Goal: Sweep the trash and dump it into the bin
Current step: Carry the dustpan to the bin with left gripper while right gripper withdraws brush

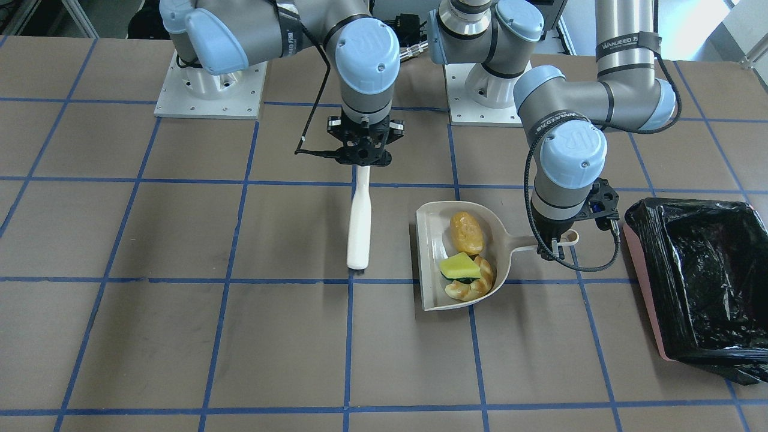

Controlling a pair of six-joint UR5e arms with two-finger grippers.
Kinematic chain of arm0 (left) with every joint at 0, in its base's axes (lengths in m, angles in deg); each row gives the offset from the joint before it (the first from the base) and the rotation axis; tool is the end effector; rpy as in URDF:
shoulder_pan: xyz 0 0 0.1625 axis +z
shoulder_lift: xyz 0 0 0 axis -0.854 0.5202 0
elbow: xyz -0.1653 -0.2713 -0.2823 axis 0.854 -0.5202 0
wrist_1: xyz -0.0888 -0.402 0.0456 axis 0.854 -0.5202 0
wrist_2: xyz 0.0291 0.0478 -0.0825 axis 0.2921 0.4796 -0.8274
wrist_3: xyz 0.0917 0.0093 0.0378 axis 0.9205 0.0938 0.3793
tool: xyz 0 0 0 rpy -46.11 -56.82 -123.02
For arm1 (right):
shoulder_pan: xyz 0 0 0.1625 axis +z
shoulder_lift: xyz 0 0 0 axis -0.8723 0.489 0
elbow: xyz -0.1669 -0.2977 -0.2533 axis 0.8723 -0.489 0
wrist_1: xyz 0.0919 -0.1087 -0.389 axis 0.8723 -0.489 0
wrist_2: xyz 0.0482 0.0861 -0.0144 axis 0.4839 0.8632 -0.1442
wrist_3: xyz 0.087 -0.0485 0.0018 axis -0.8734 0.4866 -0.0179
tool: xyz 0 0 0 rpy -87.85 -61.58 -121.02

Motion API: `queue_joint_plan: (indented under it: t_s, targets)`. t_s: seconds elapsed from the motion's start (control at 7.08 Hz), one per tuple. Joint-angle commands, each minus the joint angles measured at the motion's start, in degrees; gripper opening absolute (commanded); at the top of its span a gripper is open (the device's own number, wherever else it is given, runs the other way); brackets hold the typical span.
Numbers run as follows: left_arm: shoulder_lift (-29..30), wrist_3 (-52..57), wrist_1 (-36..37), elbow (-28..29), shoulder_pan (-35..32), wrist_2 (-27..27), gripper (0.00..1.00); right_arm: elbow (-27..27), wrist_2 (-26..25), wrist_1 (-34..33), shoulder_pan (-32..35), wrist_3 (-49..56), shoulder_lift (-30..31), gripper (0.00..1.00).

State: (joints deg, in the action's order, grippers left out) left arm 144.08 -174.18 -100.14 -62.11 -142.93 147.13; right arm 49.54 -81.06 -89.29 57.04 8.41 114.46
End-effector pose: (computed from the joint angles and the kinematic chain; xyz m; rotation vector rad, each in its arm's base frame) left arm -0.0559 -0.5252 0.2646 -2.0788 2.0436 -0.1981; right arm 0.3760 -0.3989 0.3343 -0.0466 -3.0756 -0.5178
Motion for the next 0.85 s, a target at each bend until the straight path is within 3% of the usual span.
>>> queue_joint_plan:
  t_s: [0.0,0.28,0.42,0.71]
  targets:
    - [-0.15,0.8,-10.7,9.55,1.21,-3.38,0.0,0.24,-9.45,7.81,-10.31,14.42,4.99,0.0]
    - [-0.15,4.05,-13.73,15.13,4.1,-3.65,0.0,0.24,-9.75,8.1,-19.98,15.72,6.76,0.0]
    - [-0.24,4.06,-14.18,16.71,8.81,-9.13,0.0,0.24,-10.19,7.14,-24.64,17.72,6.77,0.0]
    - [0.99,8.24,-16.03,22.5,16.4,-11.56,0.0,0.94,-10.81,6.52,-37.01,37.5,5.81,0.0]
